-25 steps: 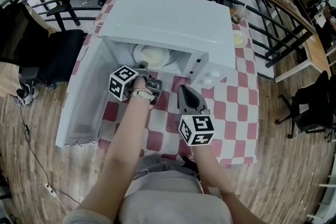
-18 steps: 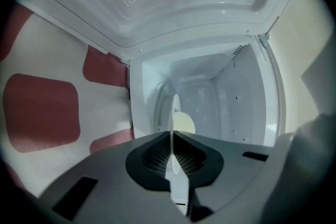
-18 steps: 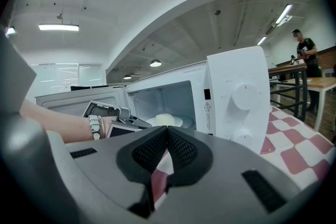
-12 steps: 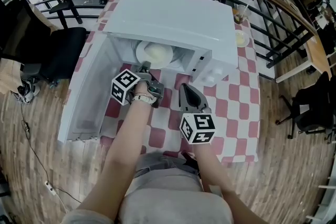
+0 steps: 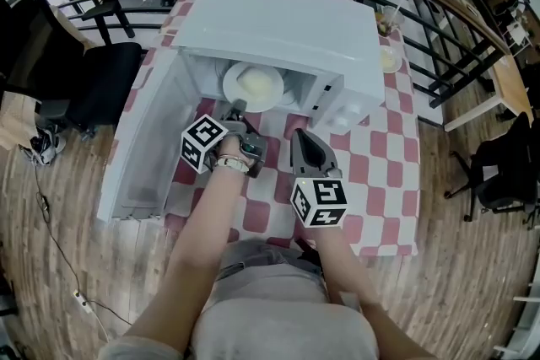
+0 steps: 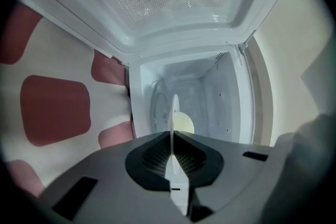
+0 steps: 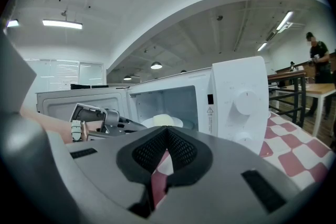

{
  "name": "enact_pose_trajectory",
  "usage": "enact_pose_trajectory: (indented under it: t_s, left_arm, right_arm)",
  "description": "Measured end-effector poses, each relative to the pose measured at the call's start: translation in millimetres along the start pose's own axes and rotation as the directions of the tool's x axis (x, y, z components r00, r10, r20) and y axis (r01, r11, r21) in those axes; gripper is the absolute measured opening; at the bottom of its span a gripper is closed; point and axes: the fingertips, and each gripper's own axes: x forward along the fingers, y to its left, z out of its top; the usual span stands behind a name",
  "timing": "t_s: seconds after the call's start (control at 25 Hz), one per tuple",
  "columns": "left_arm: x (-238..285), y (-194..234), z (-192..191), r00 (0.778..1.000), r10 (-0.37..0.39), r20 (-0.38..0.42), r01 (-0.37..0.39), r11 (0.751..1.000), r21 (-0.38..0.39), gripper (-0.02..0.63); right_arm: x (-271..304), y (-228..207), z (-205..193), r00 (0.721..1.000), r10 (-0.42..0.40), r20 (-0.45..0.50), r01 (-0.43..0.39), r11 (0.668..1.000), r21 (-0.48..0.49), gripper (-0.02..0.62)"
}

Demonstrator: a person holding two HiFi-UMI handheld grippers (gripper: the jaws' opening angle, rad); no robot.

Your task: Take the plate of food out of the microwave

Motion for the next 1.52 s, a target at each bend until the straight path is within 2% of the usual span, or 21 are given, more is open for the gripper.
enact_pose_trajectory:
  t_s: [0.56,0.96,1.12,1.52]
  left_arm:
    - [-30.2,-20.9,-15.2,0.996,-0.076,-0.038,0.075,0.997,-0.019,0.014]
    - [-54.0,-22.2,-28.2,0.994,-0.096,-0.058,0.096,0.995,0.006,0.014]
    - [-64.1,-20.5,-32.7,0.994,-0.097,-0.06,0.098,0.995,0.018,0.014]
    - [-87.8,-22.0,-37.3,0.992,-0.117,-0.041,0.118,0.993,0.023,0.014]
  right_arm:
    - [-10.0,12.1,9.1,0.998,0.023,0.052,-0.021,0.999,-0.028,0.025]
    - [-20.5,20.1,12.4,0.997,0.037,0.074,-0.034,0.999,-0.038,0.025]
    - [-25.0,19.3,13.7,0.996,0.028,0.09,-0.025,0.999,-0.032,0.025]
    - [-32.0,23.6,11.9,0.994,-0.005,0.105,0.014,0.996,-0.085,0.025]
